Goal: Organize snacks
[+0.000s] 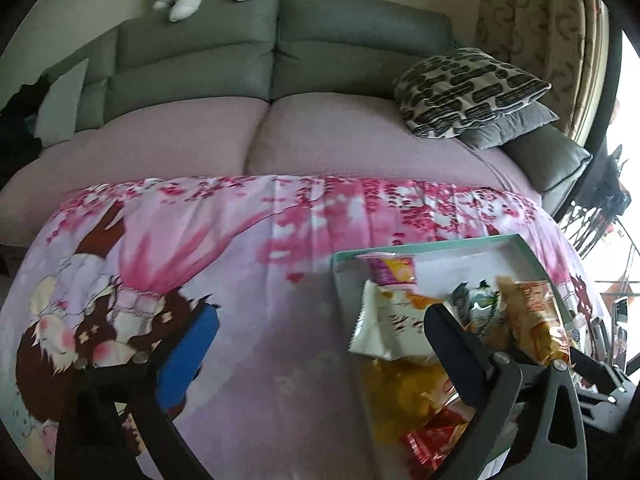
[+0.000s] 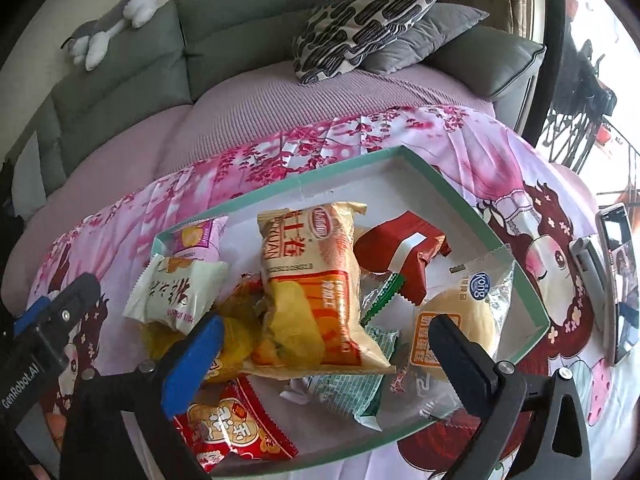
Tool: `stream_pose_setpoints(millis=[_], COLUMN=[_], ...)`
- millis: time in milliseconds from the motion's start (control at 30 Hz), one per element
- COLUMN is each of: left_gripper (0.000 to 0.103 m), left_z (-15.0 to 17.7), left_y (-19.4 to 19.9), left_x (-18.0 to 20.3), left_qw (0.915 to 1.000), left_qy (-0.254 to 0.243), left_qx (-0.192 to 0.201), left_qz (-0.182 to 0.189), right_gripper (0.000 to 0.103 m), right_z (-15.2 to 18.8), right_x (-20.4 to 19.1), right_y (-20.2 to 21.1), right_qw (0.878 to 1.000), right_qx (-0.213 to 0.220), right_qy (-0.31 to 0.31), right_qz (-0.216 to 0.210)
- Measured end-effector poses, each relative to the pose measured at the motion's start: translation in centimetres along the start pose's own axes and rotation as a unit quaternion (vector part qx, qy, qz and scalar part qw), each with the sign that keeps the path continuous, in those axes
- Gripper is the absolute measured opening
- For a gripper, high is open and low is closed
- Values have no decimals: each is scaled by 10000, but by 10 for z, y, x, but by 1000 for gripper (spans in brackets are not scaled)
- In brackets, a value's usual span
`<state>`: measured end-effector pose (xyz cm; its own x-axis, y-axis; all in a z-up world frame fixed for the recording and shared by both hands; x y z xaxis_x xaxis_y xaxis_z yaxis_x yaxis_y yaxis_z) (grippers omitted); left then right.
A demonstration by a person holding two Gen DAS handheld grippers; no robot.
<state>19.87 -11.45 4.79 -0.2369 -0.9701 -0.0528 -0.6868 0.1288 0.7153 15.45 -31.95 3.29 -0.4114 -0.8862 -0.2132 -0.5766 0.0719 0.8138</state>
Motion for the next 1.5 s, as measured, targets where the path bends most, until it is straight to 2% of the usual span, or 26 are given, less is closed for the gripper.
stream_pose_setpoints(millis=[167, 300, 400, 533, 767, 1500], left_gripper=[103, 103, 103, 103, 103, 103], left_z=[16, 38, 55, 84, 113, 121], left_y=[14, 28, 38, 42, 52, 49], left_x=[-13, -24, -29, -34, -30, -39], left_qw=[9992, 9929, 9884, 9897, 9880, 9862], left_qy=[73, 15, 25, 221, 65, 155], left_qx=[15, -149, -242, -560, -807, -988], left_qz=[-394, -1181, -1500, -1301, -1317, -1319], right_gripper=[103, 103, 103, 103, 103, 103], right_z=[10, 23, 36, 55, 80, 83], right_x=[-1, 1, 4, 8, 11, 9], right_y=[13, 24, 34, 41, 44, 37], right_qw=[9999, 9998, 9994, 9990, 9978, 9972], right_qx=[69, 75, 70, -7, -202, -246], right_qy=[82, 191, 312, 422, 613, 684], right_qz=[10, 46, 108, 115, 173, 147])
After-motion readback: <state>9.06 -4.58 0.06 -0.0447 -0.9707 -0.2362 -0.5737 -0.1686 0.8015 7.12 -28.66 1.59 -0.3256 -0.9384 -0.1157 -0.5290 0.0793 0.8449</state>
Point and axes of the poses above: each gripper's, at about its wrist camera, not at the fingertips, and y roughly against the way its jaws point, x to its right, z to its underside, the point moved 7 cm from there along -y, roughly the way its jaws point, and after that the axes turned 12 degrees about -y, right-handed, at the moved point
